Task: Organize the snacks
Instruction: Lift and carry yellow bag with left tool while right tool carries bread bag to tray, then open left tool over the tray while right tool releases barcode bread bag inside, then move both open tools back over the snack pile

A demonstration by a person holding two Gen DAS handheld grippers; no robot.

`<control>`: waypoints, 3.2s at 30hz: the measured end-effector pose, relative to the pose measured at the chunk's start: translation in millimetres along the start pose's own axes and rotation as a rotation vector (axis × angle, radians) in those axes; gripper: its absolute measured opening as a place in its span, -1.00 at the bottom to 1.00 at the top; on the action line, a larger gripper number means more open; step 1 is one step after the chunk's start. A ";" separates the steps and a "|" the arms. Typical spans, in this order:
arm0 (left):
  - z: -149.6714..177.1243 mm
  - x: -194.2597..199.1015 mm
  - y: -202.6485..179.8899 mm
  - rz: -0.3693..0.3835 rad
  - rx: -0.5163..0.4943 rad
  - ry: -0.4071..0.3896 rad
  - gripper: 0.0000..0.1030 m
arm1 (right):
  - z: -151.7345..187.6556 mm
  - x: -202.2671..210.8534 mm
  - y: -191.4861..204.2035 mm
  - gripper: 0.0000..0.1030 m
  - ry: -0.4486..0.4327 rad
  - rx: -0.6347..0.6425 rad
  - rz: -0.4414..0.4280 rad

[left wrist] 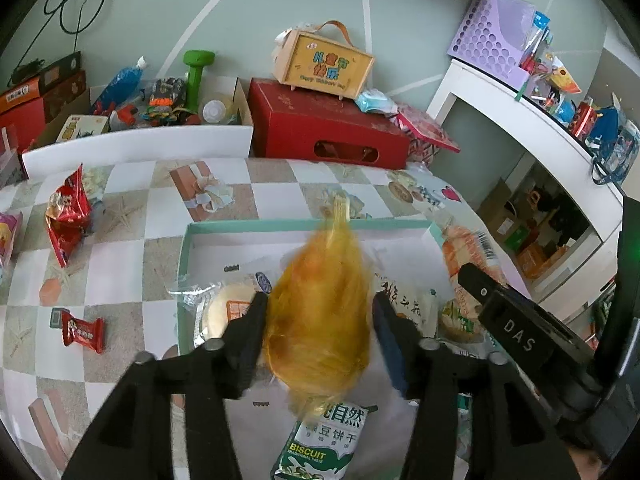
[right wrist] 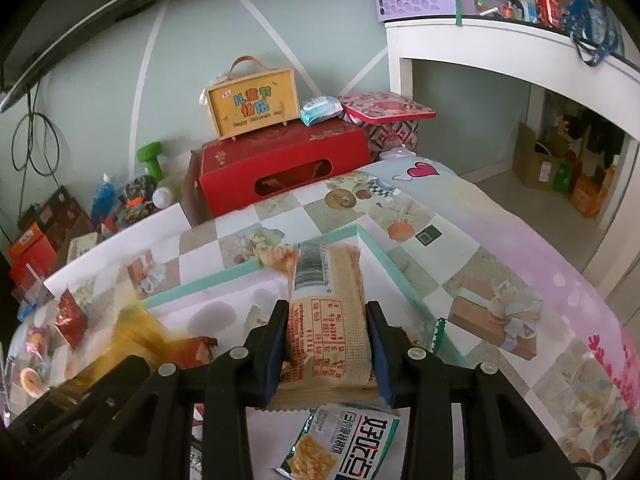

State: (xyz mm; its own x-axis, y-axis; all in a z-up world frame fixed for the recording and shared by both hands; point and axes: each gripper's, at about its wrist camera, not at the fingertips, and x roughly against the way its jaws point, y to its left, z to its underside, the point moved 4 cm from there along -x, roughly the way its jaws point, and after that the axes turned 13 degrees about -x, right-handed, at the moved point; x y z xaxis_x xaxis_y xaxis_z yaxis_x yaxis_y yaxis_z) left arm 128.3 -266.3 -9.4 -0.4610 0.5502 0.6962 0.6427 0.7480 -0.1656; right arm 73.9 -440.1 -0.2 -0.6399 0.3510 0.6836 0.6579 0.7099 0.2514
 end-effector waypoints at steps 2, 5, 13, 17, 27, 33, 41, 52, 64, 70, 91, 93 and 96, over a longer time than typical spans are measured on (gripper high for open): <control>-0.4 1.3 0.5 0.002 0.001 -0.002 0.13 | 1.1 -0.3 2.2 -0.21 -0.001 0.013 0.010; -1.1 3.4 1.3 -0.002 0.002 -0.005 0.13 | 1.5 0.8 4.0 -0.21 -0.003 0.023 0.011; -2.2 7.9 8.0 -0.018 0.019 -0.002 0.20 | 2.7 -1.6 4.7 -0.06 0.010 0.025 0.024; -2.6 13.4 20.6 -0.073 0.044 -0.011 0.65 | 5.4 -6.4 5.0 0.63 0.028 0.035 0.038; 7.2 9.6 56.5 -0.248 0.104 0.010 0.93 | 10.4 -13.5 5.1 1.00 0.044 0.064 0.087; 8.0 6.2 56.0 -0.278 0.076 0.018 1.00 | 10.7 -15.8 3.7 1.00 0.042 0.075 0.119; 7.7 5.6 51.5 -0.273 0.056 0.024 1.00 | 10.3 -13.7 4.7 1.00 0.036 0.077 0.116; 9.1 11.7 58.1 -0.291 0.054 0.018 1.00 | 8.2 -8.1 4.5 1.00 0.055 0.063 0.133; 29.7 36.2 109.3 -0.383 0.137 0.048 1.00 | 13.8 -2.8 29.0 1.00 0.052 0.096 0.079; 46.5 66.9 151.8 -0.478 0.223 0.045 1.00 | 30.2 3.4 76.6 1.00 0.056 0.185 -0.024; 99.4 143.3 230.4 -0.618 0.416 0.013 1.00 | 109.2 29.9 199.3 1.00 0.109 0.378 -0.287; 105.3 148.1 237.5 -0.628 0.437 0.012 1.00 | 120.9 30.5 208.3 1.00 0.126 0.402 -0.307; 111.4 152.5 245.3 -0.637 0.460 0.015 1.00 | 142.5 25.1 224.4 1.00 0.158 0.463 -0.319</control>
State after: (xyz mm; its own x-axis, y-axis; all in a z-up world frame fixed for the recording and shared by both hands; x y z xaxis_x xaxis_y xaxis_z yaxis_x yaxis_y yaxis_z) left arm 147.5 42.4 -21.6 -0.6450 -0.0391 0.7632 -0.0623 0.9981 -0.0015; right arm 148.9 -184.9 -24.3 -0.6879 0.0059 0.7258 0.1774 0.9710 0.1602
